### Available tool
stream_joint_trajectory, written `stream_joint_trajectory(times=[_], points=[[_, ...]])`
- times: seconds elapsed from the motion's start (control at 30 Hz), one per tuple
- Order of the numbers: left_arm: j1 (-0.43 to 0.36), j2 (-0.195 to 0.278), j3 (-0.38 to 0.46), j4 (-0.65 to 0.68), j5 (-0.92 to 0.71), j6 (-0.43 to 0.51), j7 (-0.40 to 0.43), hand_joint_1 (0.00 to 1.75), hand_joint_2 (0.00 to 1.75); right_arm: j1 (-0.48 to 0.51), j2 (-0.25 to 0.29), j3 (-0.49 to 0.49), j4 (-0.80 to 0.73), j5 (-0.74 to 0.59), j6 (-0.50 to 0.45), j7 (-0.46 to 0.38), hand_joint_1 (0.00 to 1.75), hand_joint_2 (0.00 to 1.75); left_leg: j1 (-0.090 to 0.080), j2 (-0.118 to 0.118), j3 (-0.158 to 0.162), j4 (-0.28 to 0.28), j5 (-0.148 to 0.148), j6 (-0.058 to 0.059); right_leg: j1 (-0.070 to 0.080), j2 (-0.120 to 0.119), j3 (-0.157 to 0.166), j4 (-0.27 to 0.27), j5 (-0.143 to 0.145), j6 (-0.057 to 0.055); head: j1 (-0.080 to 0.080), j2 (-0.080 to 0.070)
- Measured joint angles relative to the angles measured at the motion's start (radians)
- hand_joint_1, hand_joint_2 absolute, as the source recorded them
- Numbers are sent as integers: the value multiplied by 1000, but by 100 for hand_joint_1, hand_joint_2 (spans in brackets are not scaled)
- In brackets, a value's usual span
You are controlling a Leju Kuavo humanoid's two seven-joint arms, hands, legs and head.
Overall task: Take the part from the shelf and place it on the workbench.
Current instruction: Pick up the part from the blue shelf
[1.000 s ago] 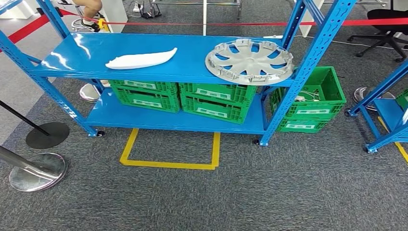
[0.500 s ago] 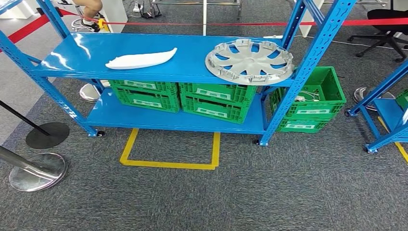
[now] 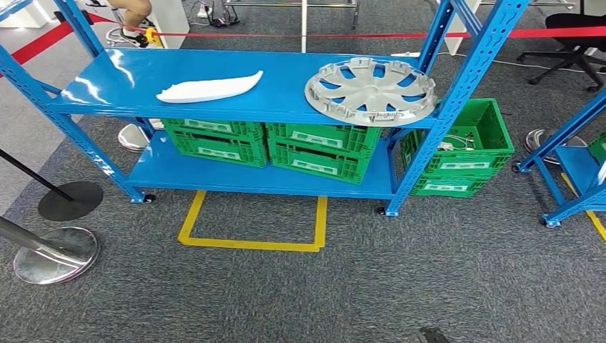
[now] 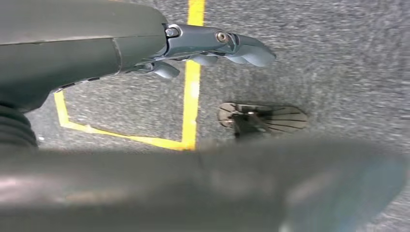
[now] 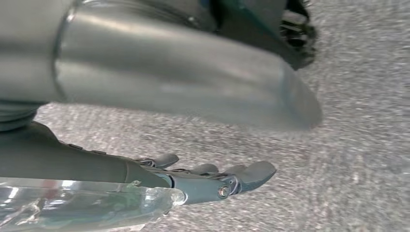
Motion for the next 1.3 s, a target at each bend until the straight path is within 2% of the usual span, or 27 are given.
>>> stream_joint_trajectory(times=[0.57, 0.83, 1.03, 1.3], points=[[-24, 73, -298, -57, 340, 19, -94, 0, 0, -18, -104, 282, -133, -337, -62, -82, 0, 0, 0, 0, 0, 0, 0, 0, 0, 0, 3, 0, 0, 0, 0, 0], [-37, 102, -443, -75, 501, 27, -136, 0, 0, -29, -160, 407, -199, -471, -144, -135, 0, 0, 0, 0, 0, 0, 0, 0, 0, 0, 3, 0, 0, 0, 0, 0], [-48, 124, -557, -93, 621, 39, -172, 0, 0, 1, -195, 408, -300, -434, -216, -127, 0, 0, 0, 0, 0, 0, 0, 0, 0, 0, 4, 0, 0, 0, 0, 0], [-60, 150, -683, -124, 749, 57, -214, 0, 0, 44, -210, 313, -460, -286, -243, -88, 0, 0, 0, 0, 0, 0, 0, 0, 0, 0, 3, 0, 1, 0, 0, 0]])
